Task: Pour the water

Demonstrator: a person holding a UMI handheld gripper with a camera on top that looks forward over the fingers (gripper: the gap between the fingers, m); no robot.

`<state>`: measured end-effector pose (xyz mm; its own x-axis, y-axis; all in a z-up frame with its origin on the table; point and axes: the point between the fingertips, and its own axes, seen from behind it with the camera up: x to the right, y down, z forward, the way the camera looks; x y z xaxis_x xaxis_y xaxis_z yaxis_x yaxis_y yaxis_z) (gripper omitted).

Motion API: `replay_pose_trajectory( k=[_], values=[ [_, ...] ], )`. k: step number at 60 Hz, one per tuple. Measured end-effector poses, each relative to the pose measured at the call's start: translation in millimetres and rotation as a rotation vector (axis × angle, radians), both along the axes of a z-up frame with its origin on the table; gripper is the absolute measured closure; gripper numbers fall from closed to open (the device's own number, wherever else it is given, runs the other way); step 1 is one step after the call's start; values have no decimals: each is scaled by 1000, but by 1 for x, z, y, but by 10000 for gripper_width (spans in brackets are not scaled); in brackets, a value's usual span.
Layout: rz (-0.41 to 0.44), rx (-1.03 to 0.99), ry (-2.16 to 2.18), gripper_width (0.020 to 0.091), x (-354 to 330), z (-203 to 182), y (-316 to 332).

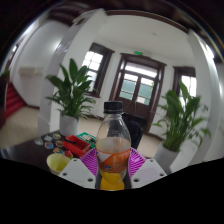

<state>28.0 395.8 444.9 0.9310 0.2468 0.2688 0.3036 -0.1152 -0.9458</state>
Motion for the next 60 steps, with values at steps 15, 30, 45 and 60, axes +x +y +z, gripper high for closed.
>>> replay_pose_trajectory(
  k=[15,30,45,60],
  values=[
    [3,-55,251,756,0,-55,10],
    [-1,-52,232,753,3,-92,13],
    [-7,-56,256,613,4,-94,13],
    [-57,-130,296,265,14,-100,-23]
  ],
)
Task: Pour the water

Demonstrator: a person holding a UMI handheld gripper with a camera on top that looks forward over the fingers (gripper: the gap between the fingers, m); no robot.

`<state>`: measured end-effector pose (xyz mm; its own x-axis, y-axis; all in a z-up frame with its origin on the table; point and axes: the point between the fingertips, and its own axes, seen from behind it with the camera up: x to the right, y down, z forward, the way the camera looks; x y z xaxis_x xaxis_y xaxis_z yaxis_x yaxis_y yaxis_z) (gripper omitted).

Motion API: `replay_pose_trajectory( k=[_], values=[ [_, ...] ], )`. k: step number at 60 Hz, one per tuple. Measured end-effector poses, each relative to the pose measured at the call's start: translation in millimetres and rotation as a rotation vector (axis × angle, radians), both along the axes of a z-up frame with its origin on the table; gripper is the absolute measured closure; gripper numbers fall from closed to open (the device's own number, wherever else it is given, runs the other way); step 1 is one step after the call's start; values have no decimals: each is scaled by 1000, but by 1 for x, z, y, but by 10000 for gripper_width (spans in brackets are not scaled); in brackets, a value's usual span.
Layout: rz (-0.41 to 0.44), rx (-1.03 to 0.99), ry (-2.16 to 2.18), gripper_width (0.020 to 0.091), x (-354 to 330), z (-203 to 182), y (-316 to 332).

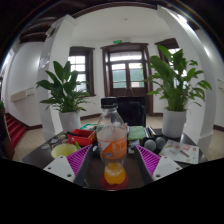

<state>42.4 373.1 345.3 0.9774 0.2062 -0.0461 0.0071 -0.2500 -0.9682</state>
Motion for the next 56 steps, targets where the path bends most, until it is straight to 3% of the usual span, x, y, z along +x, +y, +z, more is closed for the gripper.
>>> replay_pose_trajectory(
  k=[14,23,42,56],
  values=[
    [-172,-31,-10,262,37,16,-86],
    [-270,-23,-44,259,51,51,-133],
    [-341,35,-108,263,54,110,-186],
    [-294,50,-80,260,26,128,-201]
  ],
)
